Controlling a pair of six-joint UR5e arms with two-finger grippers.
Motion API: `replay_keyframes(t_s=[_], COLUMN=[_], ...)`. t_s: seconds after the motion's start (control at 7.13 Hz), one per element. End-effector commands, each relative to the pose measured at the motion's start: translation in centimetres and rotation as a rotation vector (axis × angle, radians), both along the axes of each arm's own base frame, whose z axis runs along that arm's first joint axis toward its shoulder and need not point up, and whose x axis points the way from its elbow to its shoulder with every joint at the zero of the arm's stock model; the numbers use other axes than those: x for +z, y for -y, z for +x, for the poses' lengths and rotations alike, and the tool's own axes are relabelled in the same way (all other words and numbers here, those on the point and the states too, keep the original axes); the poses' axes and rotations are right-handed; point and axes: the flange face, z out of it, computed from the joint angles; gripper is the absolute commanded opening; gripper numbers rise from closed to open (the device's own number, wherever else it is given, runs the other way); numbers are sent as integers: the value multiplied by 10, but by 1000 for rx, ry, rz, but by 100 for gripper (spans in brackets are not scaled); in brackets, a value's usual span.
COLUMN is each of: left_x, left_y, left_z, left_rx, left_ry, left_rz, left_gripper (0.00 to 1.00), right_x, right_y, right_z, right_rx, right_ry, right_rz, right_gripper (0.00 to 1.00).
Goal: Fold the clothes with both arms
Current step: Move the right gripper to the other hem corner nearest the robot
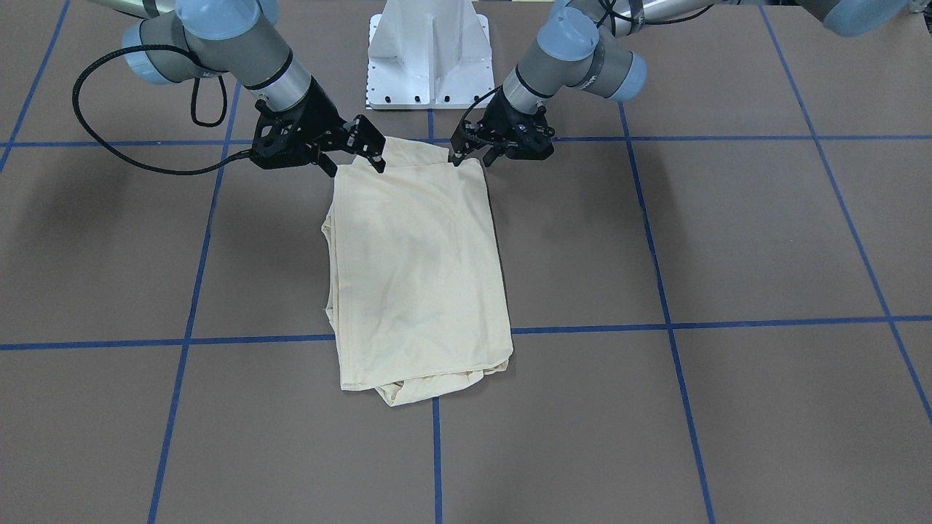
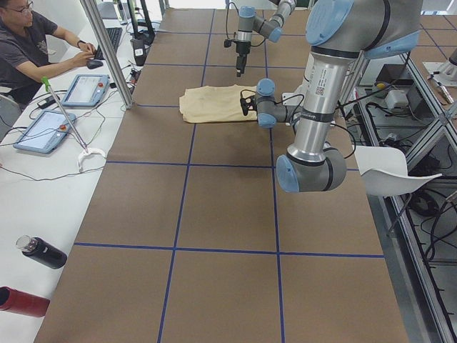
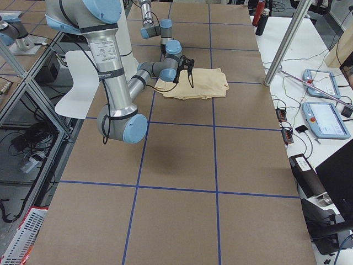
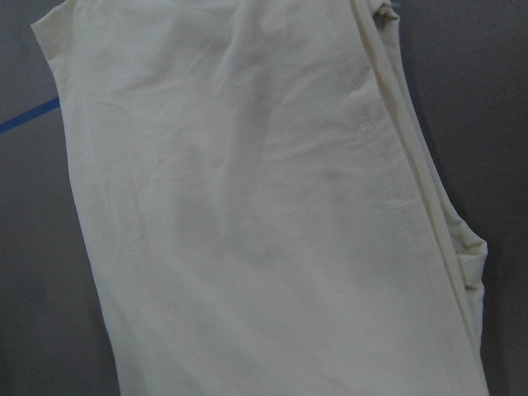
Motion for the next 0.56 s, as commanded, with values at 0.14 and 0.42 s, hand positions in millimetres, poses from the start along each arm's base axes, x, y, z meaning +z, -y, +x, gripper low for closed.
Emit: replay_keyframes(t_s=[0.14,0.42], left_x=[4,4], left_y=[1,0], left_z=[4,4], left_rx=[1,2], left_ry=[10,10], left_rz=[1,-1], left_gripper=[76,75], right_x=[-2,-4], right_y=[-2,-2], right_z=[2,3], right_rx=[-5,-6], right_ry=[5,8], right_rz=[1,2], right_gripper=[100,100])
